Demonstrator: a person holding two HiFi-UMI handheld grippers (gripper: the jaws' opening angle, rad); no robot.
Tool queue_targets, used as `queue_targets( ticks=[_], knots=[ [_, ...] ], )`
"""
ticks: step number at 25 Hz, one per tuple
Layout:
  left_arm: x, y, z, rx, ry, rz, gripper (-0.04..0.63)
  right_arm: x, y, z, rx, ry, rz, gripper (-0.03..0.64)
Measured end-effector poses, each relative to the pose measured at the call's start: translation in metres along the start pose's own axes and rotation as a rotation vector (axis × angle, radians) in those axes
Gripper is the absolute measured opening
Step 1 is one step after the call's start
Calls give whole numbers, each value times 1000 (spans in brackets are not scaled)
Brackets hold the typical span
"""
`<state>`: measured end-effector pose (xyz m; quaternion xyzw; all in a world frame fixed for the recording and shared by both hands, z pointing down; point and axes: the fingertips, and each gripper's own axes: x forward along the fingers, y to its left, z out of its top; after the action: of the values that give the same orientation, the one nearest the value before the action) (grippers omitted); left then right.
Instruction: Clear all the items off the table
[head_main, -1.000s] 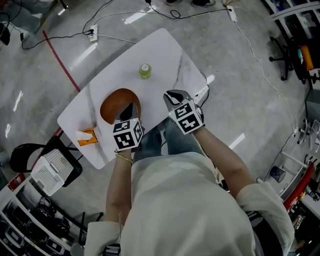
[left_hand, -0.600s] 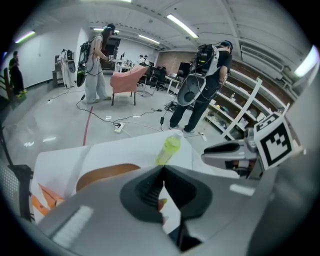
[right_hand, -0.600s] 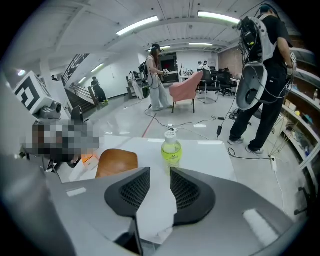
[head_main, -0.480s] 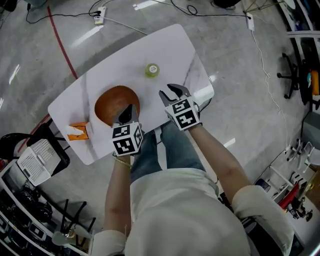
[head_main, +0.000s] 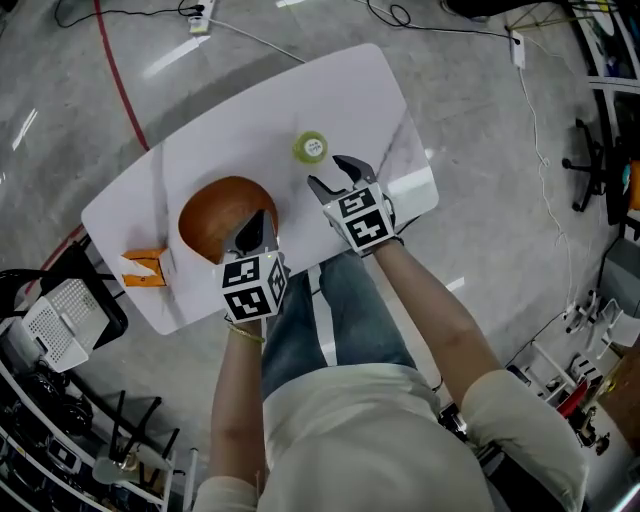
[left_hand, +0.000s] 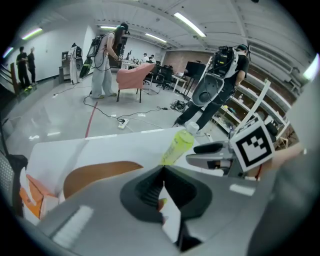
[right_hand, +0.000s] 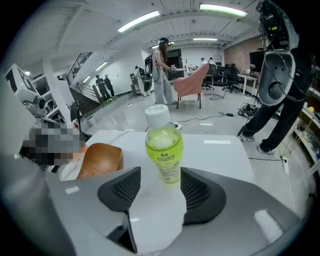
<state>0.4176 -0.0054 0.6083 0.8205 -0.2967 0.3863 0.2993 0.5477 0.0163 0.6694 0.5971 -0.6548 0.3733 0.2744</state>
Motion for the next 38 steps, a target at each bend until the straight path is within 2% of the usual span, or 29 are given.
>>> queue_targets(
  ticks=[5, 12, 30, 38],
  knots=[
    [13, 4, -4, -28, -5, 2, 9, 30, -5, -2, -24, -3, 4, 292],
    [29, 4, -14, -42, 2, -10, 9, 66, -18, -3, -34, -20, -16, 327],
    [51, 23, -38, -85, 30, -2, 9, 111, -18, 3, -49, -56, -19, 321],
    [43, 25, -37, -73, 39, -9, 9, 110, -19, 2, -61, -15, -36, 310]
  ],
)
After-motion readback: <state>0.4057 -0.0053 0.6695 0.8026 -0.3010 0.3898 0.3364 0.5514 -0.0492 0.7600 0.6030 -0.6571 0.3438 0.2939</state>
